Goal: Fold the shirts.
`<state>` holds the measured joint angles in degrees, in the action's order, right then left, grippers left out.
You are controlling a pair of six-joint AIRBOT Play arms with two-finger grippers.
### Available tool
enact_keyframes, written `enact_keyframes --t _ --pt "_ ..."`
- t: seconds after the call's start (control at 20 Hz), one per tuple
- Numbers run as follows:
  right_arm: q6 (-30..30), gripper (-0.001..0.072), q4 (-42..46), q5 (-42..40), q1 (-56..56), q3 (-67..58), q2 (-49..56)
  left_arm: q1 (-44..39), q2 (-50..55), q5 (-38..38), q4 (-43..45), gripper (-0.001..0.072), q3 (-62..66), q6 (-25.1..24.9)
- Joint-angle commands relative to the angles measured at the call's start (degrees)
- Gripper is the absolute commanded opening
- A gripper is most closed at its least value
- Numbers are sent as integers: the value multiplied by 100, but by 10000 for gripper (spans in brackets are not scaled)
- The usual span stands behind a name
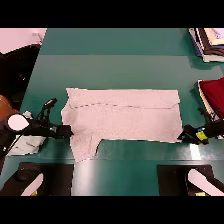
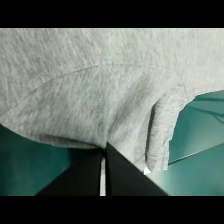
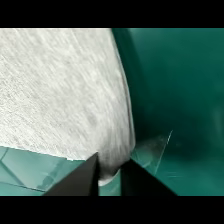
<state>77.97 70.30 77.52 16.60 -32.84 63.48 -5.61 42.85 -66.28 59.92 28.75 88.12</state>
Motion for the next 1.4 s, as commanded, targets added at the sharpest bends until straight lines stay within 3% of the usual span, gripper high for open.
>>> enact_keyframes --t 0.0,0.2,0.45,0.75,1.15,1.2,1.25,1.3,1.35 --pt "-33 38 44 109 -455 33 9 0 -33 -647 326 21 7 68" --pt "-46 11 643 632 -592 22 -859 0 -699 -1539 533 20 101 273" --pt "17 9 621 570 -793 -909 -1484 0 -538 -927 754 20 800 337" --pt "326 9 581 -254 -1633 -2597 201 0 1058 704 929 21 1740 26" --pt "332 21 507 -238 -1902 -4500 2446 0 2791 2286 929 24 2393 -151" --pt "251 168 284 -212 -1838 -4634 2599 0 2811 2330 927 52 2393 -149" --pt "85 279 -76 -203 -1744 -4734 2706 0 2809 2361 883 322 2400 -118" --pt "-81 324 -511 -192 -1596 -4822 2787 0 2809 2312 887 552 2457 -52" --pt "-245 325 -892 -166 -1432 -4835 2800 0 2802 2122 894 578 2564 -55"
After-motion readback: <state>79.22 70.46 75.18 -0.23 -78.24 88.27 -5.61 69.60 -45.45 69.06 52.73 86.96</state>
